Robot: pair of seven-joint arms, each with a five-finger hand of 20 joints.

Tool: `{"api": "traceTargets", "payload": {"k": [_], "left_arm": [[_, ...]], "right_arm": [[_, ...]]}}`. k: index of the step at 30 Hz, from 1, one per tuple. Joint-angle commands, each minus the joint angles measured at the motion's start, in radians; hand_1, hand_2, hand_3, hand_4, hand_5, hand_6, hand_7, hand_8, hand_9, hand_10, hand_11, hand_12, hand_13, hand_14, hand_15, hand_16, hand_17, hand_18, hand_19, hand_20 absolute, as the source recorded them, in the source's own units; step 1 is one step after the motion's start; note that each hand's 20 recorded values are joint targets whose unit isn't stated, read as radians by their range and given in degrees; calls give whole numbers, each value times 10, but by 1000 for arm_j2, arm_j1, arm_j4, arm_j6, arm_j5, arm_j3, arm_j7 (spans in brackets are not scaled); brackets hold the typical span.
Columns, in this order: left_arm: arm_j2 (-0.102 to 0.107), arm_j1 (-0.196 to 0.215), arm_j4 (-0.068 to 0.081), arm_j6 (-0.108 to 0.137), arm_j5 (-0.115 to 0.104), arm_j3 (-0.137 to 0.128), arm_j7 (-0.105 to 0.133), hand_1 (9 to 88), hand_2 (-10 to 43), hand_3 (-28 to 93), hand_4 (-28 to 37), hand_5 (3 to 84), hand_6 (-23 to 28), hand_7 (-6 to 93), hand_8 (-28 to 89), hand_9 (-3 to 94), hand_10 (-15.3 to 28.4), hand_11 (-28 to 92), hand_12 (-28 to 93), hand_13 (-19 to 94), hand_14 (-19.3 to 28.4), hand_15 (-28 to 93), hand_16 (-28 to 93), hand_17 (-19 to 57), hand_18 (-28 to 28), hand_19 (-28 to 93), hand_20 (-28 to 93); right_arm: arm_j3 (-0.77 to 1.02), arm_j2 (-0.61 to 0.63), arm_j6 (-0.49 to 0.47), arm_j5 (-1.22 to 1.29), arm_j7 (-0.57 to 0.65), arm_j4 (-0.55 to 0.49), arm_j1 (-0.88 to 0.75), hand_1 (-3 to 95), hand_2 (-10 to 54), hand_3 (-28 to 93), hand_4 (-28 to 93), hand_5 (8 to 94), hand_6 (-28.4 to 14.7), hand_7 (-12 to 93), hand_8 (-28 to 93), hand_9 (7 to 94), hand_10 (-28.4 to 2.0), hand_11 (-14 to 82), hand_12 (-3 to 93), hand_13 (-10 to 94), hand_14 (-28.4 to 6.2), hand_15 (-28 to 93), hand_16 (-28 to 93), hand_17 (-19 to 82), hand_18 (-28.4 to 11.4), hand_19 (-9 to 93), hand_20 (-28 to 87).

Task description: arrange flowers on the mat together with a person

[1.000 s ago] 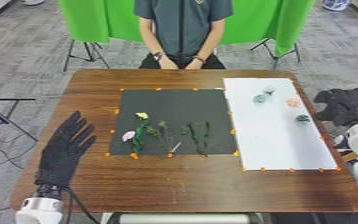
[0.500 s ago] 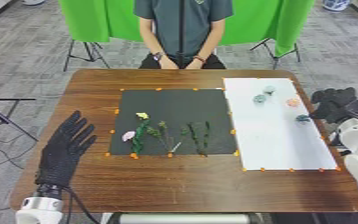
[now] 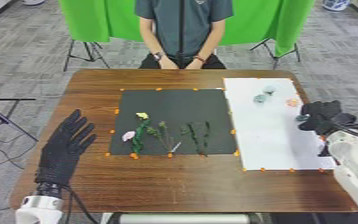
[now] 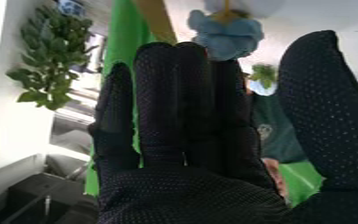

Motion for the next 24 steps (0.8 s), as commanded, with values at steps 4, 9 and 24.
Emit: {"api": "traceTargets", "payload": {"k": [4,9,24], "left_arm": [[-1,7,8,-13,2,-5,-19,278,-35,675,-252,278,22,191,-99,204,103,168,163,177,115,169,69,-105,199,400,116],[-2,8,9,-20,6,-9,-24,277,-34,674,-252,279,23,189,-97,204,103,167,163,178,115,169,69,-106,199,400,116],[-4,1,11,-26,6,-8,-29,278,-35,675,-252,280,23,188,-96,203,104,167,163,177,116,170,70,-107,200,401,115]], "right_arm": [[-37,-14,8,-42,19,50,46,476,-95,780,-281,562,24,504,-39,718,-50,248,478,660,-53,683,270,267,-179,774,410],[-55,-13,37,-60,-26,87,60,526,-95,774,-282,618,30,518,-14,788,-41,239,512,720,-34,632,328,321,-172,790,414],[-68,-5,385,214,-30,-70,42,542,-95,804,-283,713,22,504,8,867,-41,203,538,798,-26,599,351,369,-183,806,454]]}}
